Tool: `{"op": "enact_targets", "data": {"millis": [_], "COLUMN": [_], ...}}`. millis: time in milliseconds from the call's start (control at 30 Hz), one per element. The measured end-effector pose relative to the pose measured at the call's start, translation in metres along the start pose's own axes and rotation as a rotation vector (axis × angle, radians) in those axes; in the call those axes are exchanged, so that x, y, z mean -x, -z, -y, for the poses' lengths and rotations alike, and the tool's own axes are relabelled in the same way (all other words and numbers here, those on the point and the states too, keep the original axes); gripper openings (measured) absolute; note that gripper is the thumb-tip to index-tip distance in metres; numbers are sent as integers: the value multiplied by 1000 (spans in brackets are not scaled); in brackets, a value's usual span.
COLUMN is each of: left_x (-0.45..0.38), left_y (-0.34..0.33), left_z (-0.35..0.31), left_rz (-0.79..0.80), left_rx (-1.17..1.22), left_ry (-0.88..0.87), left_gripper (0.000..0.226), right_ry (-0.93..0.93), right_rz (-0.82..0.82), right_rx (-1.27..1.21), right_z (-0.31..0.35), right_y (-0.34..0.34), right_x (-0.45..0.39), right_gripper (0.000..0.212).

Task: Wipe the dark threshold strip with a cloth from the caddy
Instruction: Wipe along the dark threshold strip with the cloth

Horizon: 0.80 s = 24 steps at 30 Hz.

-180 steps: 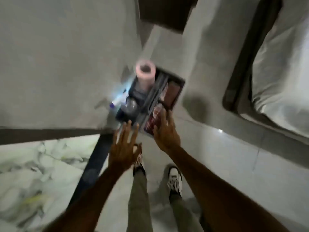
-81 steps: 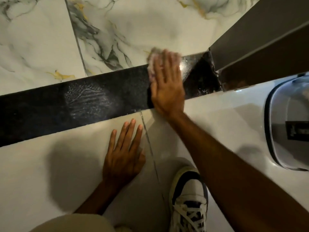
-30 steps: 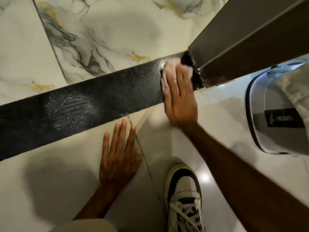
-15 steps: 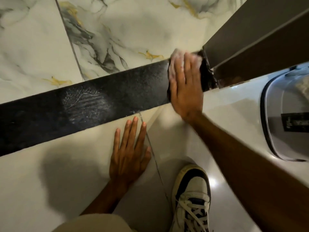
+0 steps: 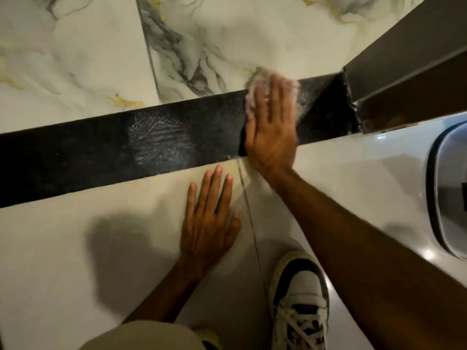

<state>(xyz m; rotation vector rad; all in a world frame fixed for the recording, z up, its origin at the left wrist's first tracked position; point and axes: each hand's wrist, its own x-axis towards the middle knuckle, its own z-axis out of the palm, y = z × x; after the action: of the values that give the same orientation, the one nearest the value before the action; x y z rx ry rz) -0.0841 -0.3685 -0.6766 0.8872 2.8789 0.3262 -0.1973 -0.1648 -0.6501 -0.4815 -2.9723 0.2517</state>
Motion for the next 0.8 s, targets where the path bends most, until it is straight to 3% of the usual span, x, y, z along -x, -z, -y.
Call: {"op": "enact_targets", "data": {"millis": [67, 167, 233, 300, 433, 533, 633, 700, 800], "left_x": [15, 46, 62, 69, 69, 70, 72, 71, 69], "left_y": [3, 15, 22, 25, 21, 19, 21, 24, 27], "left_z": [12, 45, 66, 74, 72, 73, 73, 71, 69], "left_rz": [29, 66, 63, 42, -1, -5, 27, 37, 30], "left_rx": [24, -26, -70, -36, -1, -14, -11, -6, -5], "left_ry": [-46, -133, -73, 41, 115, 150, 188, 204, 221], "left_gripper": [75, 72, 70, 71, 71, 72, 77, 78, 77], "right_ry": [214, 275, 204, 51, -137, 100, 401, 420, 296], "right_rz": [56, 159, 209, 143, -26, 37, 130, 164, 219], "right_rx": [-83, -56, -2, 58, 109, -84, -132, -133, -21], "right_z": [7, -25, -53, -58, 5, 70, 86, 64, 30], "right_y": [3, 28, 42, 42, 10, -10, -7, 8, 26], "right_x": [31, 102, 121, 107, 32, 2, 44, 85, 114], "right_gripper": [60, 59, 60, 59, 62, 61, 59, 58, 59]}}
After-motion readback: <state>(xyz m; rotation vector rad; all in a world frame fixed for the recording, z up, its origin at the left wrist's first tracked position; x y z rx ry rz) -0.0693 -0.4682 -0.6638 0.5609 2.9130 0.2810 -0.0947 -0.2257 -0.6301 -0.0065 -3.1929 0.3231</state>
